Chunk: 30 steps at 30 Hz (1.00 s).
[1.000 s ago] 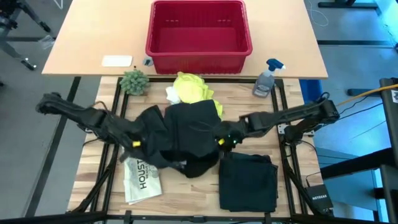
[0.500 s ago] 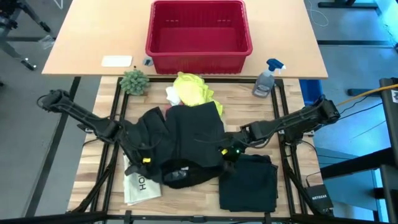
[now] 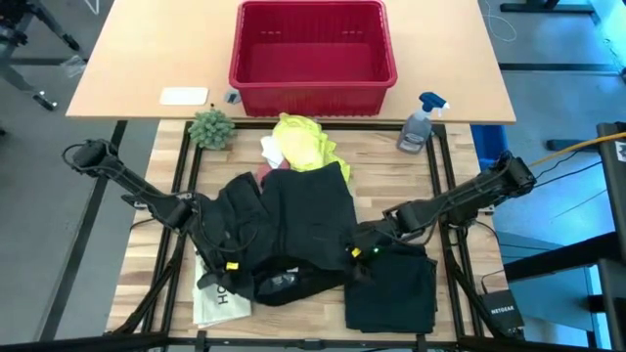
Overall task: Fold laundry
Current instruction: Fold the dark blue short
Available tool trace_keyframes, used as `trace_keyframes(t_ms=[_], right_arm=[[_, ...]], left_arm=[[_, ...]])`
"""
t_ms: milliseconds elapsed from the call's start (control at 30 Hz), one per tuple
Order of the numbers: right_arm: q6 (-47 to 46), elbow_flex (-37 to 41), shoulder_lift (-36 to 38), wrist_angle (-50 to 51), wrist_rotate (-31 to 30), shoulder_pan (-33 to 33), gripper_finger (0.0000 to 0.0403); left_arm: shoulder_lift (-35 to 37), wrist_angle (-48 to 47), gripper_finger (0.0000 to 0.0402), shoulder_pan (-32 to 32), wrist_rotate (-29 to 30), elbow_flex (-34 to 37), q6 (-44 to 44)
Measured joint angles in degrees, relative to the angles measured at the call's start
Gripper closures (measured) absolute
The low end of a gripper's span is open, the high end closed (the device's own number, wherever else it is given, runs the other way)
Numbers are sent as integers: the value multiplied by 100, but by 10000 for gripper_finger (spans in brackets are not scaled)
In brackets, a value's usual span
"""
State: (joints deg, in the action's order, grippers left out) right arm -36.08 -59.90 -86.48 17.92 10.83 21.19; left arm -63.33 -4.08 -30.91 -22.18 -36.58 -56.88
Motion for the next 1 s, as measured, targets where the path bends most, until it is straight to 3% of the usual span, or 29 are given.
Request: trace_keyframes(t_ms=[133,267,400,567,733,800,933,1000], right_arm=[[340,-4,-56,-226,-959,-63,169],[357,-1,-372,-593,-1055,-519,170],[208,-11,-855,-1493,-519,-960,235],[-146,-73,-1595,-1804,-57,-1258,378],[-415,-342,-2259,-1607,-166,-1326,388],[-419,-504,-2542,-1579,321,-1335,398],[394,-689,-2817,-2052,2975,-1099,401],[650,-665,-2568,-2086,3209,-758,402]], left_arm=[[-15,-35,401,-42,78,0,-10],[-25,-300,401,-75,277,-2,89],[-124,-478,401,-75,554,-2,302],[-330,-374,401,-75,1030,-3,407],[-417,-251,401,-65,1566,-4,432],[-415,-161,401,-60,1713,-4,376],[-415,-59,401,-79,1706,-4,168],[-411,-58,401,-140,1504,-4,18]])
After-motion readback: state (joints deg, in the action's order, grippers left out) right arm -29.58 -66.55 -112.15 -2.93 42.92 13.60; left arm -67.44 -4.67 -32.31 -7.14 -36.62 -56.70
